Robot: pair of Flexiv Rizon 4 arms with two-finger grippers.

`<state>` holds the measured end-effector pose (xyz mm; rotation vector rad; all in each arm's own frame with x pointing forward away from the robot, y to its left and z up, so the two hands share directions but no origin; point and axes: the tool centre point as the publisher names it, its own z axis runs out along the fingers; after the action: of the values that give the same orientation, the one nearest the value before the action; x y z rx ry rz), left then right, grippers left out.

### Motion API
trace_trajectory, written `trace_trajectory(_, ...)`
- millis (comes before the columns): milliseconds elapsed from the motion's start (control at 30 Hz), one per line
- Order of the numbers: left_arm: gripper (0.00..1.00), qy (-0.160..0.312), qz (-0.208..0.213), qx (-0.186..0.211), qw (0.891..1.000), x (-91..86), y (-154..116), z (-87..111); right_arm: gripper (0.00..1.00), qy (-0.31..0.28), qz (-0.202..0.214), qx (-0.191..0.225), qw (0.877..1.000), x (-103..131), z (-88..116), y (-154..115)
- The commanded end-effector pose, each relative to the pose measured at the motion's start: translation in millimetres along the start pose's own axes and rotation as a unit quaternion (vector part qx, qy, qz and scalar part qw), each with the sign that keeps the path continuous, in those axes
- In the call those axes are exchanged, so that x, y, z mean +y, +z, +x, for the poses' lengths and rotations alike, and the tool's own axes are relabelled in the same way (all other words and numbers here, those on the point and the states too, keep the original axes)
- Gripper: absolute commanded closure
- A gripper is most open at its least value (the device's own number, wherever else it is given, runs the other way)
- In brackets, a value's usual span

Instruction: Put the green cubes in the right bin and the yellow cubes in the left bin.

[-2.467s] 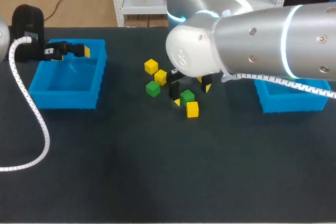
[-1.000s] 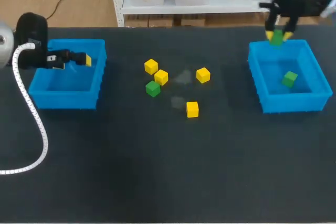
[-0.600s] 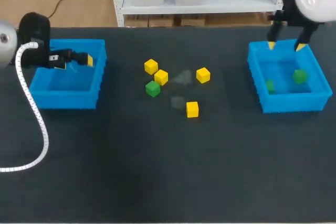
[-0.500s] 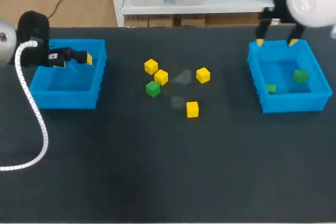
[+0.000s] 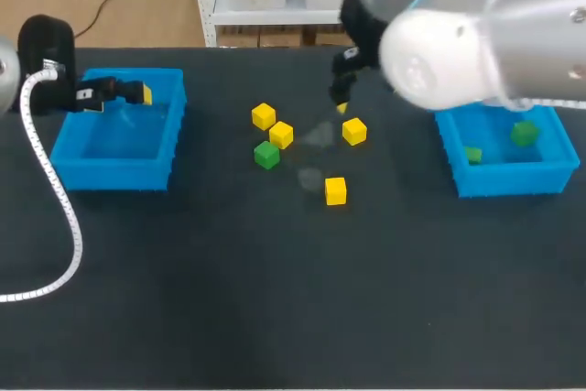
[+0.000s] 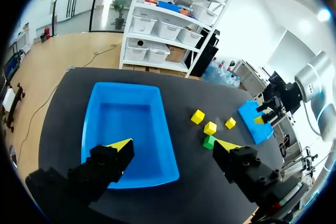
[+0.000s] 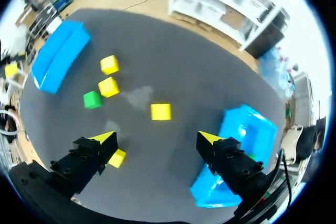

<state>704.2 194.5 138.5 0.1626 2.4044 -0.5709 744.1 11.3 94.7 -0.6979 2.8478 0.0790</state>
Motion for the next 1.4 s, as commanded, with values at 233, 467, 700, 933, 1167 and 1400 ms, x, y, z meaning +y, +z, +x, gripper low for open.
trace_trajectory(233,0.0,0.0,0.0,-0.001,1.0,-0.4,-1.0,1.0,0.0,-0.05,-0.019,0.062,0.997,54.8,-18.9,36.6)
trace_trajectory(467,0.0,0.0,0.0,-0.001,1.0,-0.4,-1.0,1.0,0.0,-0.056,-0.016,0.069,0.996,86.3,-30.6,47.6)
trace_trajectory(700,0.0,0.0,0.0,-0.001,1.0,-0.4,-1.0,1.0,0.0,-0.153,-0.023,0.068,0.986,112.2,-28.4,42.4)
trace_trajectory(933,0.0,0.0,0.0,-0.001,1.0,-0.4,-1.0,1.0,0.0,-0.252,-0.009,0.077,0.965,118.1,-12.6,51.2)
trace_trajectory(1167,0.0,0.0,0.0,-0.001,1.0,-0.4,-1.0,1.0,0.0,-0.222,-0.037,0.091,0.97,121.2,-15.2,69.6)
trace_trajectory(1400,0.0,0.0,0.0,-0.001,1.0,-0.4,-1.0,1.0,0.0,-0.227,-0.045,0.092,0.969,130.2,-20.3,80.8)
